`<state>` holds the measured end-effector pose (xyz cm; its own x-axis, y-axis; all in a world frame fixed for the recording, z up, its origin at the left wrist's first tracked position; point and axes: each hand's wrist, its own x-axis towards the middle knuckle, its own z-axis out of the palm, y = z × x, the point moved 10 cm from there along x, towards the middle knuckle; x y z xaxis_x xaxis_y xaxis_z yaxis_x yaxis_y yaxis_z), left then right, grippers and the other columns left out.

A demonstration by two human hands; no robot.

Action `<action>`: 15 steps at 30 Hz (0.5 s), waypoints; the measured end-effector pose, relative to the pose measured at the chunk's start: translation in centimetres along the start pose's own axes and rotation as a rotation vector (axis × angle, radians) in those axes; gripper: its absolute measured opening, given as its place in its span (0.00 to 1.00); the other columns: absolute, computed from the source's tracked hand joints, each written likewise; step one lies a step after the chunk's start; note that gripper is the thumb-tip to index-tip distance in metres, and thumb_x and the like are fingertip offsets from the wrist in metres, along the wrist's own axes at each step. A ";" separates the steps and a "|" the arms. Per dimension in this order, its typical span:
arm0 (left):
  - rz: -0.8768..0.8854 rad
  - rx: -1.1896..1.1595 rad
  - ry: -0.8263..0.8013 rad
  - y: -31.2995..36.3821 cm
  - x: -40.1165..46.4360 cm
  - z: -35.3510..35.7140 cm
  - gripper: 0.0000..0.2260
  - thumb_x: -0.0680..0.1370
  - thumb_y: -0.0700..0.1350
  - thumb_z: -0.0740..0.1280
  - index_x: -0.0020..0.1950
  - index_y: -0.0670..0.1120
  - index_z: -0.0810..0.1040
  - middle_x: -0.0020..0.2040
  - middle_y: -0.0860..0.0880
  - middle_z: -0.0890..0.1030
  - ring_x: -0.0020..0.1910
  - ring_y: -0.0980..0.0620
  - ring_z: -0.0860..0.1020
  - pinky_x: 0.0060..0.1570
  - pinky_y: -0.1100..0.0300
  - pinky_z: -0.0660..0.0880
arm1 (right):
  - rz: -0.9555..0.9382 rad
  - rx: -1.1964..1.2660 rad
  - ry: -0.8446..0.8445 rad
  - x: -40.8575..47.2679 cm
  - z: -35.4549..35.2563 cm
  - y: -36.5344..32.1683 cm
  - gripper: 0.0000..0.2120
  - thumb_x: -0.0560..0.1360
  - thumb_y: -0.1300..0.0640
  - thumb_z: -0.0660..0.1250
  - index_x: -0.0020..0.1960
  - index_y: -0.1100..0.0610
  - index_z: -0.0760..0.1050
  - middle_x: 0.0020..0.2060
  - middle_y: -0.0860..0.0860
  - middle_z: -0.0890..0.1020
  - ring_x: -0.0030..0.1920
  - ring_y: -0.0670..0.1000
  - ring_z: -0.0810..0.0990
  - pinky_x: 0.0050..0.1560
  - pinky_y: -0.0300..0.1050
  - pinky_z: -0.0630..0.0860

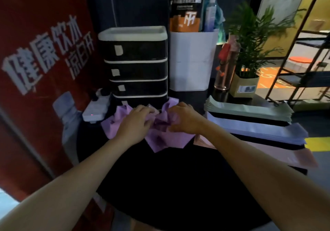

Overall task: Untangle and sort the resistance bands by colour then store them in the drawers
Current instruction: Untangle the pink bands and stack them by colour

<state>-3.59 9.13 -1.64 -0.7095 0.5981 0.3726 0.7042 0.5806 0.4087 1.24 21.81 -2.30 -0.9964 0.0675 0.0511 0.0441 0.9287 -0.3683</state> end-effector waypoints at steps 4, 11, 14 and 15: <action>-0.097 -0.030 -0.007 -3.7 2.1 -0.1 0.14 0.76 0.38 0.65 0.61 0.42 0.75 0.59 0.44 0.75 0.59 0.45 0.73 0.60 0.56 0.68 | 0.094 -0.130 -0.111 2.6 2.7 1.0 0.33 0.68 0.42 0.71 0.68 0.51 0.65 0.63 0.57 0.67 0.66 0.62 0.63 0.67 0.60 0.63; -0.265 0.060 -0.124 -8.0 4.4 3.3 0.14 0.79 0.54 0.60 0.52 0.44 0.76 0.51 0.44 0.81 0.51 0.43 0.77 0.51 0.52 0.73 | 0.170 -0.157 -0.155 4.4 5.0 2.0 0.26 0.70 0.45 0.68 0.59 0.61 0.69 0.56 0.59 0.73 0.57 0.62 0.72 0.52 0.49 0.71; -0.277 0.168 -0.181 -8.1 5.0 3.9 0.12 0.78 0.53 0.60 0.45 0.46 0.78 0.46 0.45 0.82 0.49 0.42 0.78 0.46 0.55 0.71 | 0.192 -0.156 -0.148 5.2 5.1 2.2 0.17 0.72 0.49 0.68 0.54 0.60 0.74 0.51 0.58 0.78 0.53 0.59 0.77 0.46 0.45 0.72; -0.282 0.153 -0.181 -8.2 5.4 4.0 0.11 0.78 0.51 0.61 0.43 0.47 0.78 0.46 0.45 0.82 0.48 0.43 0.79 0.46 0.55 0.72 | 0.220 -0.158 -0.174 5.3 5.1 2.3 0.15 0.72 0.52 0.68 0.54 0.59 0.76 0.50 0.56 0.79 0.52 0.58 0.79 0.46 0.44 0.73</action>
<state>-13.04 9.80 -6.32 -0.8695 0.4830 0.1037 0.4873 0.8043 0.3400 -4.28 22.46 -7.63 -0.9585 0.2223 -0.1786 0.2569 0.9449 -0.2030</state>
